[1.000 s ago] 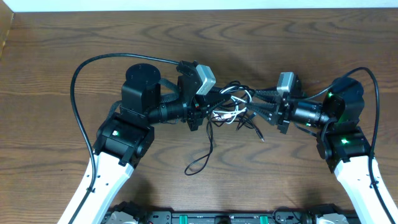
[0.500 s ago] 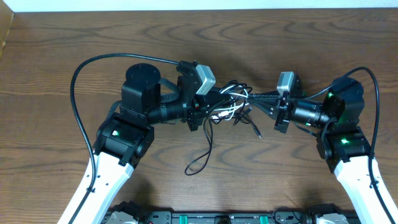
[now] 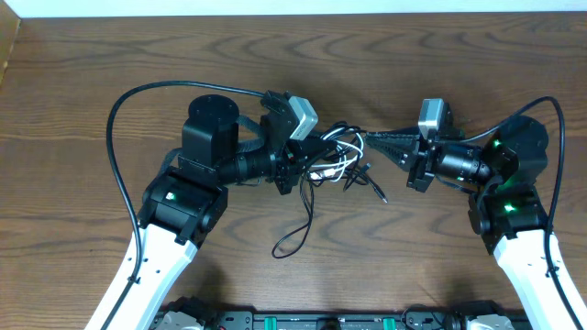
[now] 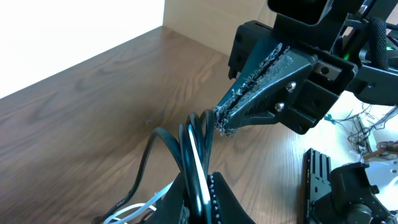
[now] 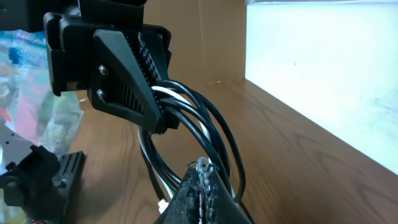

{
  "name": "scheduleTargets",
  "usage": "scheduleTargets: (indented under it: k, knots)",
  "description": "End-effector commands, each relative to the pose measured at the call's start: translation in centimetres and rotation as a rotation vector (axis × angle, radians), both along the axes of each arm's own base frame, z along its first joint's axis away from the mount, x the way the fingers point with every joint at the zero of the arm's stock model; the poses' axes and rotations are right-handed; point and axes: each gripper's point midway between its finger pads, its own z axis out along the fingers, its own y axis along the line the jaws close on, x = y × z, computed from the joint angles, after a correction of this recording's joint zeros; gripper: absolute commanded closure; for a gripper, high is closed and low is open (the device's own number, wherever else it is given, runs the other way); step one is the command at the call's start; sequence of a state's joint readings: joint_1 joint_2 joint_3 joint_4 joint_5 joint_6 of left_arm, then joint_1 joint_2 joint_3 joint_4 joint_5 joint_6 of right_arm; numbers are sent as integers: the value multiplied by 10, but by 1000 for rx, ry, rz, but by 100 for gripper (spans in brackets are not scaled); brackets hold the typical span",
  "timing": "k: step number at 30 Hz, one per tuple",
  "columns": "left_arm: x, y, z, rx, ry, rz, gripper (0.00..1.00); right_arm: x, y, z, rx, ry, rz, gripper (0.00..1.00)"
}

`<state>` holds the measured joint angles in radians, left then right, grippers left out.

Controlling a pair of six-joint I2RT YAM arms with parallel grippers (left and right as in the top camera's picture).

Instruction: Untangle cables

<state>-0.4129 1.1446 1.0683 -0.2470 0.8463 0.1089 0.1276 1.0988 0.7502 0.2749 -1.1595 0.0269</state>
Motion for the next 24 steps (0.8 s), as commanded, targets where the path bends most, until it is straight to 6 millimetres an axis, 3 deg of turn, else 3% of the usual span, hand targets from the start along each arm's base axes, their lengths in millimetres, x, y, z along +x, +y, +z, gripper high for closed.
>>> scheduleTargets:
  k: [1, 7, 12, 17, 21, 24]
  knots:
    - [0, 1, 10, -8, -31, 2, 93, -5, 0, 4, 11, 15, 18, 99]
    - [1, 1, 12, -12, -38, 2, 92, -6, 0, -9, -27, 5, 21, 99]
    - [3, -1, 19, -44, -26, 11, 92, -6, -1, -24, -76, -13, 16, 85]
    - [-3, -3, 22, -57, -28, -23, 92, 9, -7, -32, -106, 15, -81, 79]
    - [-4, -4, 22, -61, -28, -33, 92, 13, -9, -32, -104, 33, -106, 73]
    - [-6, -5, 23, -65, -27, -47, 92, 14, -8, -29, -89, 44, -108, 62]
